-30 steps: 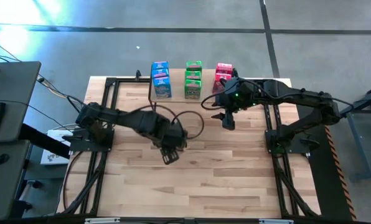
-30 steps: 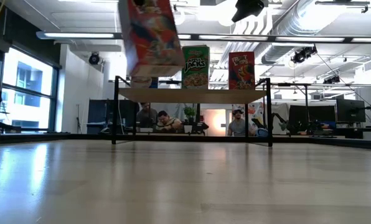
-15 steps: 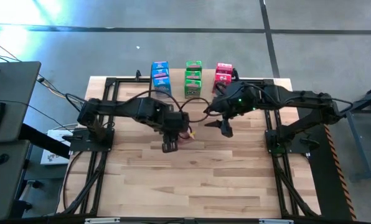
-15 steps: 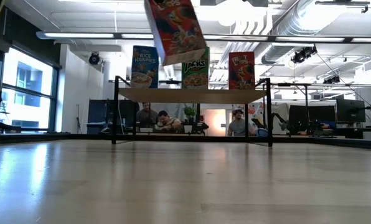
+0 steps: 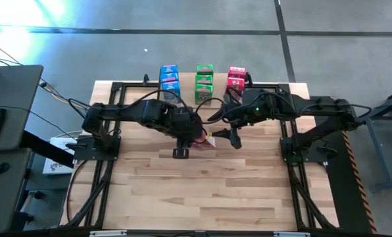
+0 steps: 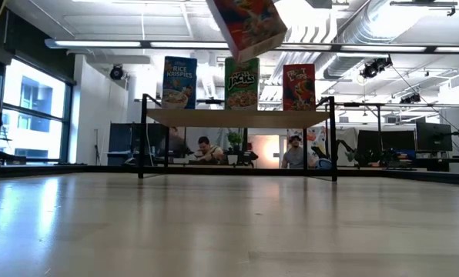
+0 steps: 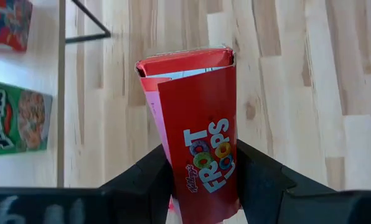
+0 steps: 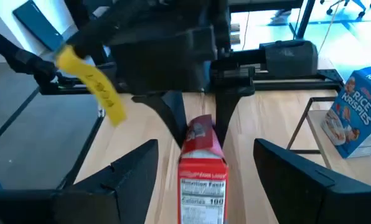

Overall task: Stack cereal on shelf
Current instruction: Put the red cereal box on the shelf aligned with the other red cereal boxes

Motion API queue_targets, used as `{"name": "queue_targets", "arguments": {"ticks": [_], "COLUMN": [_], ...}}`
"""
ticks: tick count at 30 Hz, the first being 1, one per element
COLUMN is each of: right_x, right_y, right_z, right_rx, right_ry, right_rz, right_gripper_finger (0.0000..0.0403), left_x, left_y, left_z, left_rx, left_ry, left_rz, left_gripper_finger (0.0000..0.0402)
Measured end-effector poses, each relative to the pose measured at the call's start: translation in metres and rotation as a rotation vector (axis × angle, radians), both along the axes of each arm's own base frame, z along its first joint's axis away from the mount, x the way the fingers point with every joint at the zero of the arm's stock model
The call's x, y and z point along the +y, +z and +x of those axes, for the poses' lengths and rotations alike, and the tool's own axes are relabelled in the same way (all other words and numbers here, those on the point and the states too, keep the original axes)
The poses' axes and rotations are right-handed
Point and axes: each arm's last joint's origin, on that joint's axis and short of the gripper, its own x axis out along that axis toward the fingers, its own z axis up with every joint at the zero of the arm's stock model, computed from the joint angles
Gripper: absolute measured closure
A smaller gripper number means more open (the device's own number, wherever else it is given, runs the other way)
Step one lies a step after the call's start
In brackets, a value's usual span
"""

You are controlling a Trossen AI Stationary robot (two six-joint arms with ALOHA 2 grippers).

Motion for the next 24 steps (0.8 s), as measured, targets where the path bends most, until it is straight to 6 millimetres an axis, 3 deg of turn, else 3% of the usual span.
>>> {"name": "queue_targets", "arguments": {"ticks": [12, 24], "right_x": [0.01, 0.007], "right_y": [-0.015, -0.022], "right_z": [0.016, 0.014], "right_rx": [0.054, 0.13], "right_ry": [0.003, -0.094], "right_rz": [-0.011, -0.028], "right_gripper_finger": [0.0147, 0.0147], "left_x": [0.003, 0.009], "left_y": [0.003, 0.005], "left_z": [0.006, 0.009], "left_rx": [-0.061, -0.089], "left_ry": [-0.044, -0.042], "left_rz": [0.024, 0.032], "left_gripper_finger": [0.0259, 0.0259]}}
